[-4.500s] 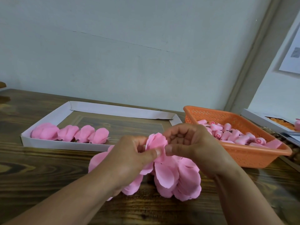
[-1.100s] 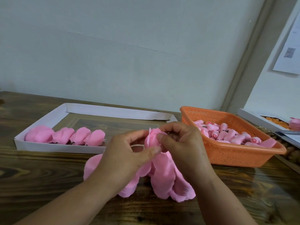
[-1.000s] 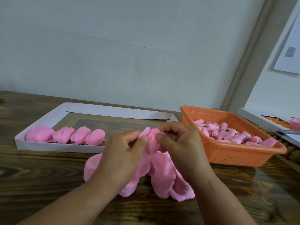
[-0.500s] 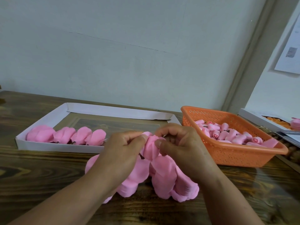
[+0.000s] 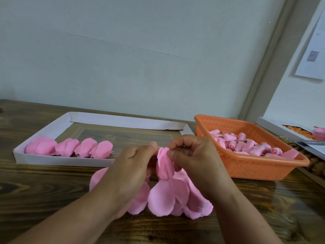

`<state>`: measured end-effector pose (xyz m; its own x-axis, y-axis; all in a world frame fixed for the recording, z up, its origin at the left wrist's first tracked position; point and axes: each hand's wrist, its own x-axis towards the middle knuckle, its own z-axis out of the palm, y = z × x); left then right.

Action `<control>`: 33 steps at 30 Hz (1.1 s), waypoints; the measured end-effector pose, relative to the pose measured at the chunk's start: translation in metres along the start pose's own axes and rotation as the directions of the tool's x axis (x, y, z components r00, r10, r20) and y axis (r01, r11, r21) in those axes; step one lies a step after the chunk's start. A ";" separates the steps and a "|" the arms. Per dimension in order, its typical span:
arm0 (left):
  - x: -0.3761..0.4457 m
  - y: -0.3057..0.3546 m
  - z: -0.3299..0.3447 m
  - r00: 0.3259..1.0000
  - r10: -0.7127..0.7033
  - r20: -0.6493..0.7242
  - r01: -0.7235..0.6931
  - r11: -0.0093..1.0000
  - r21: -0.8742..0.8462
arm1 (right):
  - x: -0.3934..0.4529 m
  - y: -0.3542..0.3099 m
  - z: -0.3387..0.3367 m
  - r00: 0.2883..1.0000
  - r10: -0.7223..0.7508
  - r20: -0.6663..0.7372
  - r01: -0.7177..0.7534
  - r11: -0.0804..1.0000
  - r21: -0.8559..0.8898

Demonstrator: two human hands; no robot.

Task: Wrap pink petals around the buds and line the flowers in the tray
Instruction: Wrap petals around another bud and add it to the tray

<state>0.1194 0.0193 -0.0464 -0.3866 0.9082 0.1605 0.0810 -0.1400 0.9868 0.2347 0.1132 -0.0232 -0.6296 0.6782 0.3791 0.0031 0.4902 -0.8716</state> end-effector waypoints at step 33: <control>0.006 -0.006 -0.007 0.984 -0.161 0.082 0.170 0.977 -0.124 | -0.002 -0.001 -0.004 0.990 0.077 0.116 -0.083 0.996 0.046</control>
<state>0.1101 0.0231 -0.0515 -0.3183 0.9480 -0.0026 -0.1010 -0.0312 0.9944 0.2387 0.1138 -0.0218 -0.7136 0.6456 0.2719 0.0199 0.4067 -0.9133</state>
